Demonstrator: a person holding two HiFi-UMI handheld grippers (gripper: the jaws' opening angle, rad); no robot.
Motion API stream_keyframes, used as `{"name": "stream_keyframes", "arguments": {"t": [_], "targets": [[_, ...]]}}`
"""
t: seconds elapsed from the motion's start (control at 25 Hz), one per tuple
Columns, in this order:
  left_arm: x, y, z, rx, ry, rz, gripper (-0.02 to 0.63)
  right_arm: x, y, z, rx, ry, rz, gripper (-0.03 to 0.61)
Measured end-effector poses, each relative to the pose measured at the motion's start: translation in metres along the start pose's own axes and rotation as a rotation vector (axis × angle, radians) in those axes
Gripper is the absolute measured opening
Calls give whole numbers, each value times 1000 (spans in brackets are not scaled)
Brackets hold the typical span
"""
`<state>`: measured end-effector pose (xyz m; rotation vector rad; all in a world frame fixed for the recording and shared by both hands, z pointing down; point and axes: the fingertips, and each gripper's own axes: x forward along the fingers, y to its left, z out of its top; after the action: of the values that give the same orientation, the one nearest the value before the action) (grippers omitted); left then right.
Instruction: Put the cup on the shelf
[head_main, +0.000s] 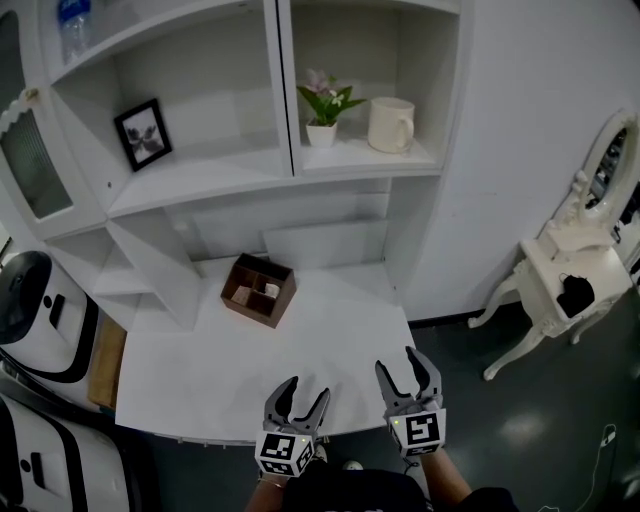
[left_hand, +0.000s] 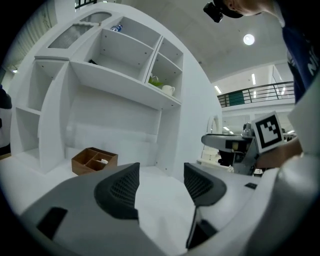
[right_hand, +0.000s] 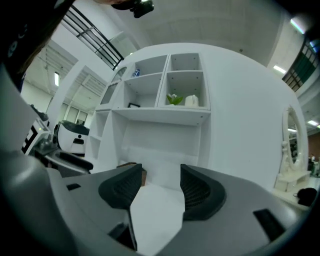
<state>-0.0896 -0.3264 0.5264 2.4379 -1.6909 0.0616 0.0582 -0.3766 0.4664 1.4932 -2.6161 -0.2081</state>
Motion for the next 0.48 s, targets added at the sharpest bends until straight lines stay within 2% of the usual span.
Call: {"name": "stream_keyframes", "arguments": {"t": [0.16,0.24,0.48], "targets": [[-6,0,-20,-17,31,1,276,-17,23,-50,49,107,12,249],[-8,0,-30,-15,50,4,276,-23,33,-64,40,135,25,249],[-14,5,-29,6,43,26,276,-23,37,-70,30,144,31,247]]}}
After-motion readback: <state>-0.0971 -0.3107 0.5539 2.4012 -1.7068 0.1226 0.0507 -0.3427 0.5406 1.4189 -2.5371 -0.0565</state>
